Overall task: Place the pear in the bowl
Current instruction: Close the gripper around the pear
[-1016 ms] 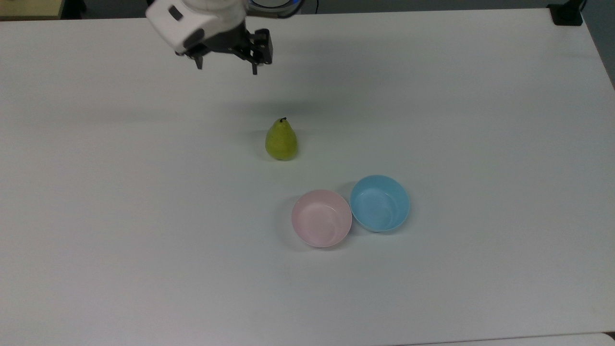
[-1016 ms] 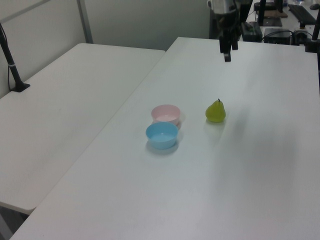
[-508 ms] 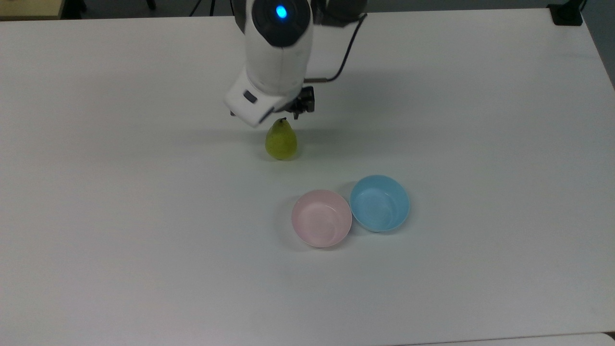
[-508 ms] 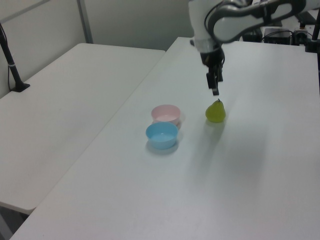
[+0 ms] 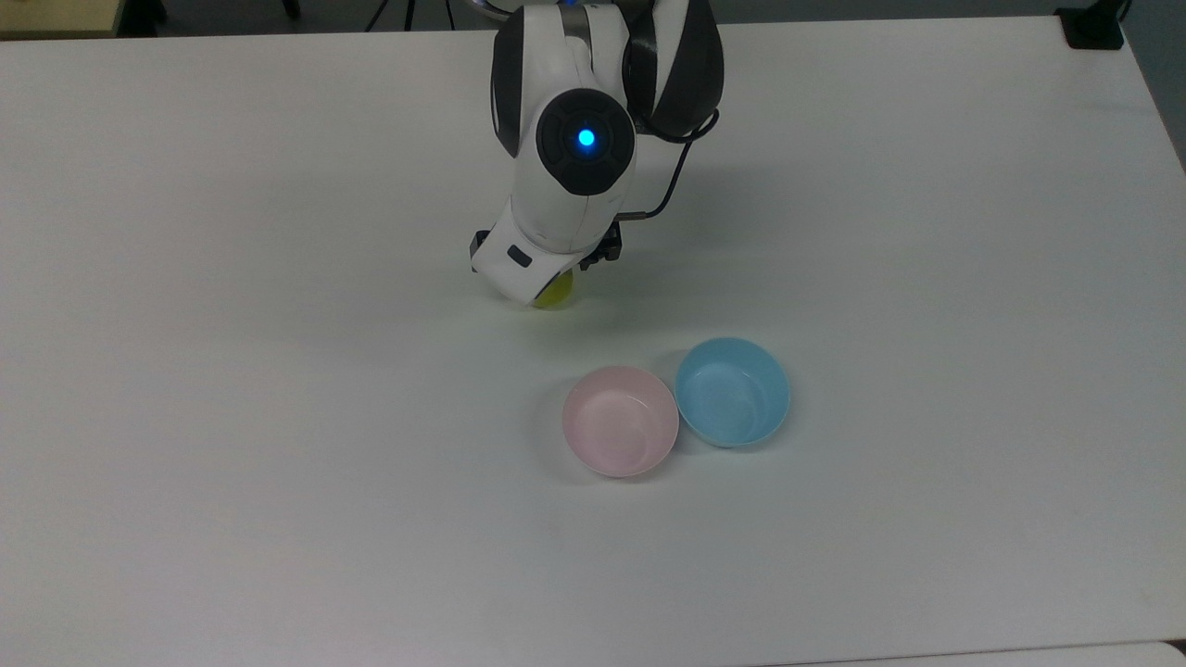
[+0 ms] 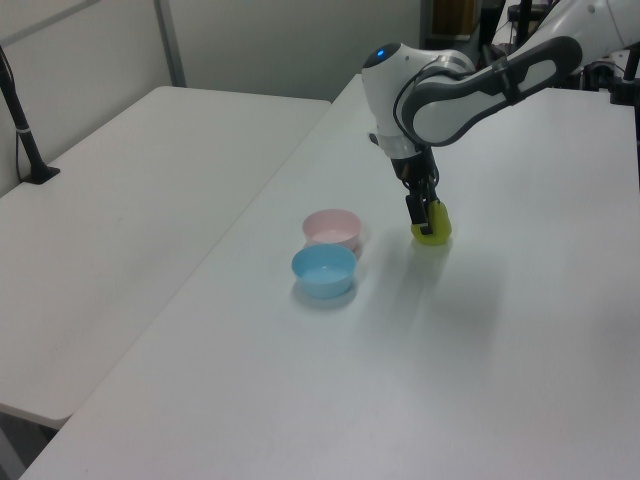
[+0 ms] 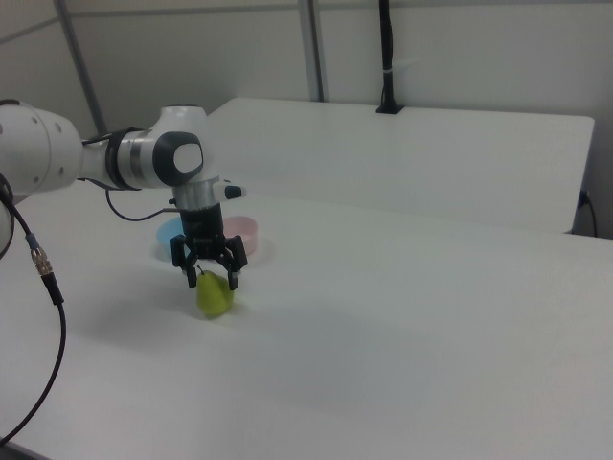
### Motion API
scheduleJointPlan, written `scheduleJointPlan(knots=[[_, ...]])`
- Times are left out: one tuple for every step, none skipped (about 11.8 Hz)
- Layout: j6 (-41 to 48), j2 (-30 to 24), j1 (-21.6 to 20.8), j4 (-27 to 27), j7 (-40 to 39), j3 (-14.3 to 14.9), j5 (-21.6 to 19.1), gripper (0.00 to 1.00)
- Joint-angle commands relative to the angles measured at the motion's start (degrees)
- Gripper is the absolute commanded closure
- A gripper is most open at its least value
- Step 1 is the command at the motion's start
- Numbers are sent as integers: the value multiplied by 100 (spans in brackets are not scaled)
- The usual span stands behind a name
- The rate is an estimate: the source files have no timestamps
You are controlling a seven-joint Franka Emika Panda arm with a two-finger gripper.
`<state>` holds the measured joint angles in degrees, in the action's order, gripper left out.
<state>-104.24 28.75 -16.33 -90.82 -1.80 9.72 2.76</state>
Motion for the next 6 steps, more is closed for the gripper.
scheduleJointPlan(knots=[[-193, -115, -124, -243, -57, 65, 111, 41], [-194, -124, -133, -243, -13, 65, 111, 59], [-185, -124, -133, -234, 83, 65, 111, 70], [-167, -150, -142, -225, 92, 65, 111, 77], [-106, -220, -142, -216, 92, 65, 111, 80], [-88, -404, -142, -199, 75, 65, 111, 80]])
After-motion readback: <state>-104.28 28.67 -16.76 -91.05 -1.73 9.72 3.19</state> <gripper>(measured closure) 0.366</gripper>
